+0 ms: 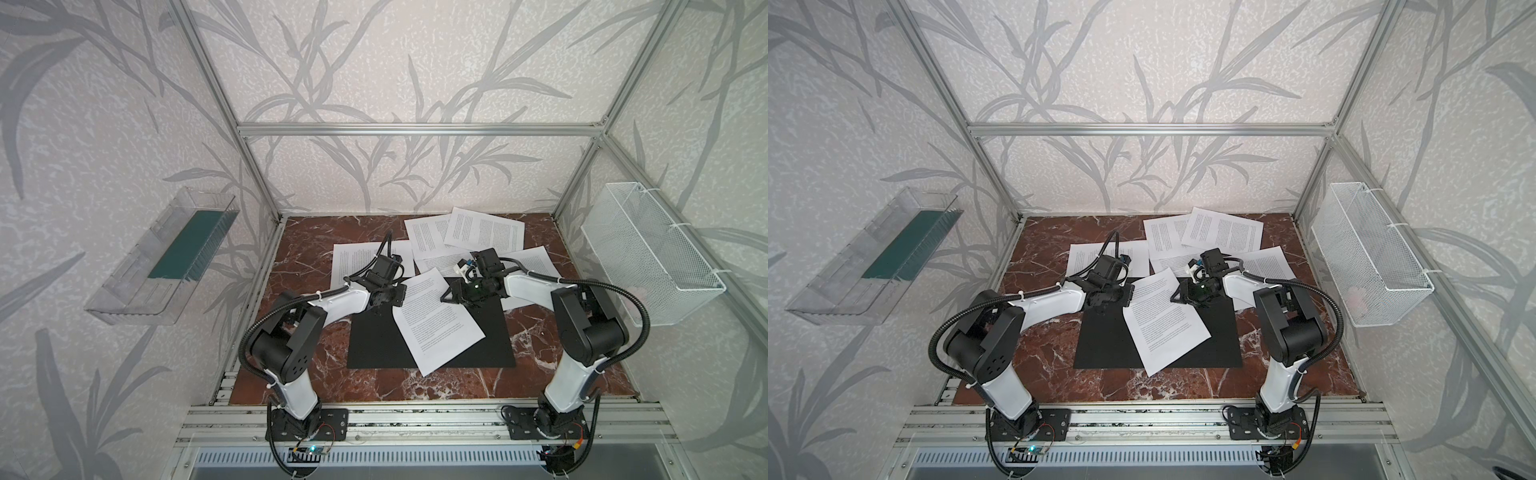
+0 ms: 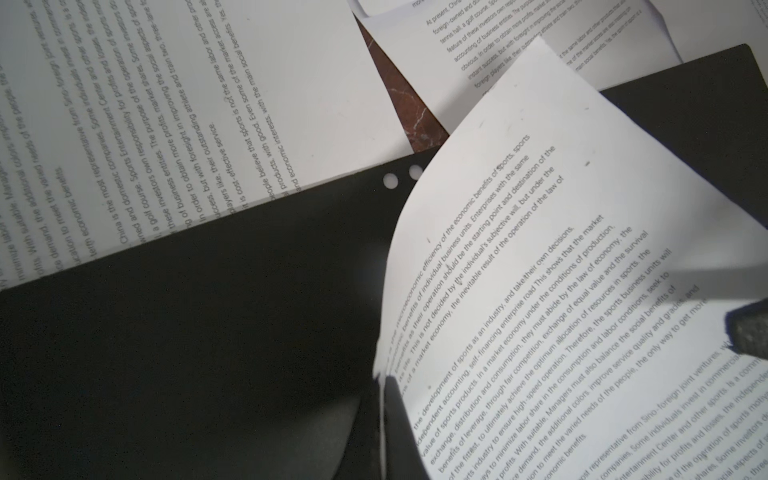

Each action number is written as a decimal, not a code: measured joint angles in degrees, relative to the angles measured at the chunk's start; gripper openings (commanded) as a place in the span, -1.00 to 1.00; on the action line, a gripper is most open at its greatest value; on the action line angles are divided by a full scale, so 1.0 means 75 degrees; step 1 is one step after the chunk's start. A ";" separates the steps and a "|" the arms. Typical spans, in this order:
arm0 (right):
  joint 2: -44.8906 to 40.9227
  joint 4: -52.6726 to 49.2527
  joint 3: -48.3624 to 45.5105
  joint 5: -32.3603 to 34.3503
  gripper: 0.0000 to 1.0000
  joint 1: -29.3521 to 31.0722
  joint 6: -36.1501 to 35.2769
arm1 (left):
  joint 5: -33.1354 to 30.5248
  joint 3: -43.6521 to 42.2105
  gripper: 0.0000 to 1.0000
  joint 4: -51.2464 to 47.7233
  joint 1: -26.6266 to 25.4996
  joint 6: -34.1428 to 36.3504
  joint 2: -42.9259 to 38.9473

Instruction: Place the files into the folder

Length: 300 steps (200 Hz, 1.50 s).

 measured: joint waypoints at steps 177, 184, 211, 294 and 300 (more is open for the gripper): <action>-0.2521 -0.0463 -0.0667 0.0466 -1.00 -0.0219 0.0012 | 0.0125 -0.0868 0.98 0.0219 0.0000 -0.0522 -0.2565; -0.2783 -0.0513 -0.0793 0.0548 -1.00 -0.0361 0.0035 | 0.0152 -0.1005 0.98 0.0274 0.0000 -0.0603 -0.2952; -0.3456 -0.0909 -0.1169 0.1046 -1.00 -0.0950 0.0015 | 0.0420 -0.1399 0.98 0.0446 -0.0003 -0.1061 -0.4345; -0.4202 -0.1716 -0.2078 0.3118 -1.00 -0.1177 -0.0227 | 0.1000 -0.2707 0.98 0.0577 -0.0796 -0.1938 -0.6181; -0.4205 -0.1719 -0.2078 0.3229 -1.00 -0.1177 -0.0251 | 0.0956 -0.2824 0.98 0.0510 -0.0851 -0.1926 -0.6304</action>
